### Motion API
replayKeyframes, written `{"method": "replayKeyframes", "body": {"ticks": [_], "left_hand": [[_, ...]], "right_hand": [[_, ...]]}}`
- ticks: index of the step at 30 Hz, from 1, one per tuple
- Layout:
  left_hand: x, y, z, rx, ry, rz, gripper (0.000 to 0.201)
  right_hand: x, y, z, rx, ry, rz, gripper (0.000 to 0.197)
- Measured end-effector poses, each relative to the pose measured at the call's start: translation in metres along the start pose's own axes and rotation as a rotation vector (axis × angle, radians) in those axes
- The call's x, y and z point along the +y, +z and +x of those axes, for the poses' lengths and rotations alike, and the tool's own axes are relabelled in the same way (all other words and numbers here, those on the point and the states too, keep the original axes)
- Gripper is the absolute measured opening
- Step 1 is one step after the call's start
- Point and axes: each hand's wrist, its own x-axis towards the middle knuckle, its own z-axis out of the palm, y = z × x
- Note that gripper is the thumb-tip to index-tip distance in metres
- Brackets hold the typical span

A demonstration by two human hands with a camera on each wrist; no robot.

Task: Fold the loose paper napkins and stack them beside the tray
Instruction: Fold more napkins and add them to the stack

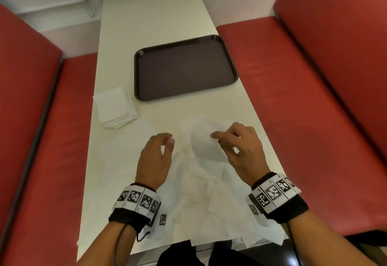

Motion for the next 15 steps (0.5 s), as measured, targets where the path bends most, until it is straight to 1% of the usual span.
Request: {"method": "replayKeyframes", "body": {"ticks": [1, 3, 4, 5, 6, 8, 10, 12, 15], "left_hand": [[0.014, -0.004, 0.006, -0.038, -0.1, -0.169, 0.029], [0.042, -0.01, 0.012, -0.204, -0.248, -0.504, 0.044], [0.056, -0.012, 0.012, -0.301, -0.289, -0.639, 0.053], [0.068, -0.015, 0.011, -0.375, -0.3, -0.749, 0.06], [0.077, -0.016, 0.009, -0.414, -0.285, -0.826, 0.062], [0.091, -0.02, 0.006, -0.411, -0.217, -0.899, 0.054], [0.097, -0.023, 0.004, -0.353, -0.157, -0.904, 0.043], [0.098, -0.025, 0.003, -0.315, -0.124, -0.888, 0.036], [0.1, -0.028, 0.002, -0.272, -0.071, -0.829, 0.029]], "right_hand": [[-0.005, -0.007, 0.002, 0.022, 0.026, 0.08, 0.023], [-0.015, -0.02, 0.006, 0.06, 0.076, 0.234, 0.021], [-0.018, -0.027, 0.008, 0.068, 0.091, 0.295, 0.022], [-0.02, -0.032, 0.009, 0.07, 0.105, 0.342, 0.025], [-0.021, -0.036, 0.011, 0.069, 0.121, 0.381, 0.027], [-0.021, -0.04, 0.013, 0.066, 0.179, 0.468, 0.03], [-0.023, -0.042, 0.015, 0.06, 0.276, 0.588, 0.034], [-0.027, -0.043, 0.018, 0.06, 0.413, 0.725, 0.037], [-0.035, -0.044, 0.023, 0.057, 0.644, 0.99, 0.035]]}}
